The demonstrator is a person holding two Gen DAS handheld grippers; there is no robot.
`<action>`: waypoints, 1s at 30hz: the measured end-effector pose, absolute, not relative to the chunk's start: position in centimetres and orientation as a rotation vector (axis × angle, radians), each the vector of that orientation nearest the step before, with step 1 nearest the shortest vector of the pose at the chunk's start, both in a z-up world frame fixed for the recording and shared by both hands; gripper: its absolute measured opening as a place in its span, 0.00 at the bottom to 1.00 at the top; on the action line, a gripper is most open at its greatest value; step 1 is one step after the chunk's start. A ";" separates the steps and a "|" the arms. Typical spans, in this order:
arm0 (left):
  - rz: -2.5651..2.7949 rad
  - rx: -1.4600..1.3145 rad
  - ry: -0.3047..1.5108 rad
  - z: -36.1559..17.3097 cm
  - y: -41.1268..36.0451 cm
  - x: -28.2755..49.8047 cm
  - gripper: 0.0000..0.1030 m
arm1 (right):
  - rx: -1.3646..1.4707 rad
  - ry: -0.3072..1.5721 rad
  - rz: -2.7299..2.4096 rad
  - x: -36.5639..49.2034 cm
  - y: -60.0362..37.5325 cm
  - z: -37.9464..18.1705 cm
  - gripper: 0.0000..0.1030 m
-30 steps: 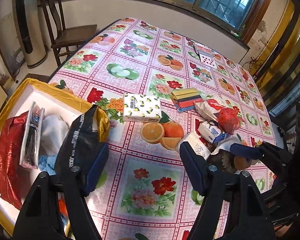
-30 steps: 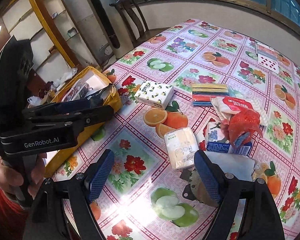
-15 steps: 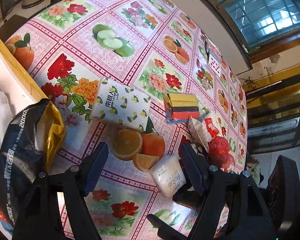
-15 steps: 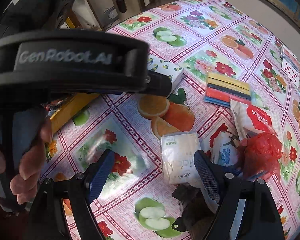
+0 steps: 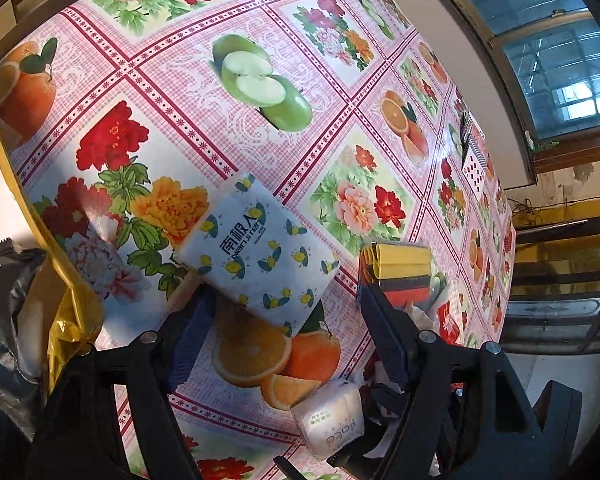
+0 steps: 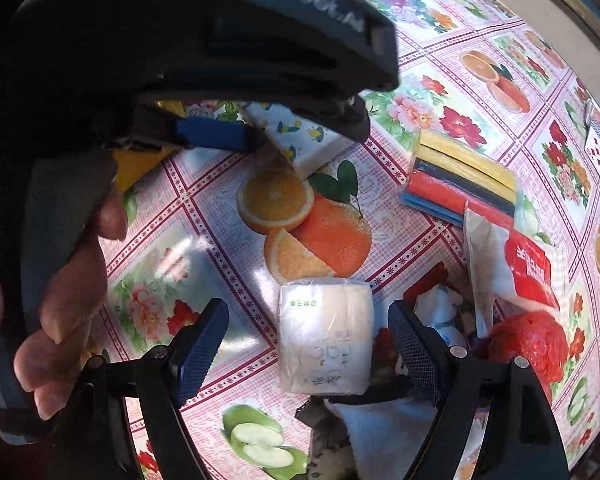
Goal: Organize soft objects
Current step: 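Grasp the tissue pack with left tool while right tool grasps the white wipe pack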
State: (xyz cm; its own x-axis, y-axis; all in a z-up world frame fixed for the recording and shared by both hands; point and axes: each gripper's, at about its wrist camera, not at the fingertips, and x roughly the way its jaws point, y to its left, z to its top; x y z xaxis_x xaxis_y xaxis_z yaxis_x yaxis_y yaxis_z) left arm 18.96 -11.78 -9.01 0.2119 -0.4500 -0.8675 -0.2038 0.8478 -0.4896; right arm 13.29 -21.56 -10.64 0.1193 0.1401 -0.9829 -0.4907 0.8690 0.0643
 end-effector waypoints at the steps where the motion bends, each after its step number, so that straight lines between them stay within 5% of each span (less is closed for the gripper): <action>1: -0.180 -0.572 1.370 -9.0 -11.8 19.2 0.72 | -0.309 1.396 0.479 13.5 -21.6 -10.9 0.81; 20: -0.245 -0.235 1.409 -8.8 -15.3 22.5 0.71 | -0.353 1.493 0.363 13.3 -19.1 -13.4 0.82; 27: -0.262 -0.105 1.386 -8.7 -16.1 22.5 0.55 | -0.291 1.405 0.320 11.2 -19.2 -13.3 0.79; 30: -0.261 -0.078 1.354 -8.5 -16.2 21.9 0.51 | -0.241 1.353 0.306 10.1 -20.0 -12.8 0.66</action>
